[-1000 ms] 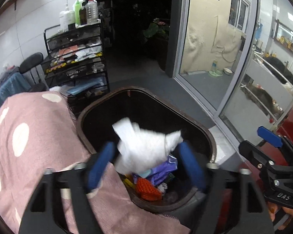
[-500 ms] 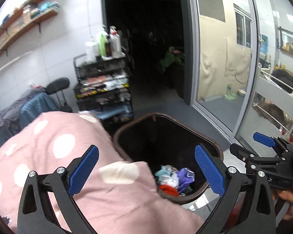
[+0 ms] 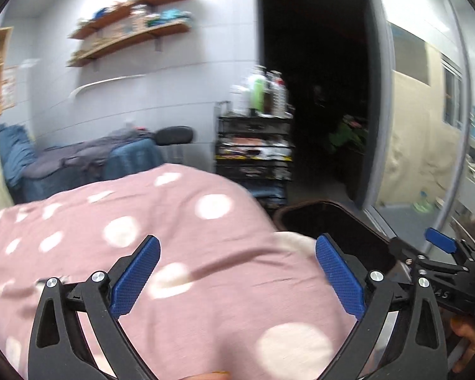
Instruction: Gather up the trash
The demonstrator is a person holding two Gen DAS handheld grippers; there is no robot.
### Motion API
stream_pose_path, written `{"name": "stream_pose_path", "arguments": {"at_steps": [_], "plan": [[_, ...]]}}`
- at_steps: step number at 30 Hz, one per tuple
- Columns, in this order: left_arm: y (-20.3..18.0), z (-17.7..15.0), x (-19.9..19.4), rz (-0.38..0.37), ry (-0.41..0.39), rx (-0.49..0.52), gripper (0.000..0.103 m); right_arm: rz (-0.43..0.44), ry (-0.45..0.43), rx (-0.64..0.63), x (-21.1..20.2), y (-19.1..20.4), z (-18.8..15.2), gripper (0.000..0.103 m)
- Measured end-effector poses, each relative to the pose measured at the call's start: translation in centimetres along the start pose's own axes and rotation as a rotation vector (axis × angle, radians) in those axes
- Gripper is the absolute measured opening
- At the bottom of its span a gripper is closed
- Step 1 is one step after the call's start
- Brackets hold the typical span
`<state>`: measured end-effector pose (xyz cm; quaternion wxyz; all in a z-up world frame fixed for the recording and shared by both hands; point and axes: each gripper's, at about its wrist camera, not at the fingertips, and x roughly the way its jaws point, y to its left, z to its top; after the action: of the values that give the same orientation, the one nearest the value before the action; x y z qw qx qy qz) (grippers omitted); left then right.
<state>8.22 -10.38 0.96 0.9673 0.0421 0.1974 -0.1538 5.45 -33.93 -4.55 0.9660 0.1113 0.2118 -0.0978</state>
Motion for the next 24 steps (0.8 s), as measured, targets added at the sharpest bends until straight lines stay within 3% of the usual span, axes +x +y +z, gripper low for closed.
{"name": "stream_pose_path", "arguments": {"at_steps": [3, 8, 14, 24], "plan": [[2.0, -0.8, -1.2, 0.085, -0.019, -0.047, 0.098, 0.028, -0.008, -0.025, -0.5, 1.9, 0.0, 0.097], [4.2, -1.8, -3.0, 0.152, -0.035, -0.094, 0.098, 0.097, -0.042, -0.064, -2.0, 5.1, -0.2, 0.097], [6.0, -2.8, -5.2, 0.197, -0.064, -0.141, 0.098, 0.131, -0.104, -0.160, -3.8, 8.4, -0.9, 0.097], [6.9, -4.0, -7.0, 0.253, -0.091, -0.154, 0.098, 0.173, -0.109, -0.193, -5.0, 10.5, -1.5, 0.097]]}}
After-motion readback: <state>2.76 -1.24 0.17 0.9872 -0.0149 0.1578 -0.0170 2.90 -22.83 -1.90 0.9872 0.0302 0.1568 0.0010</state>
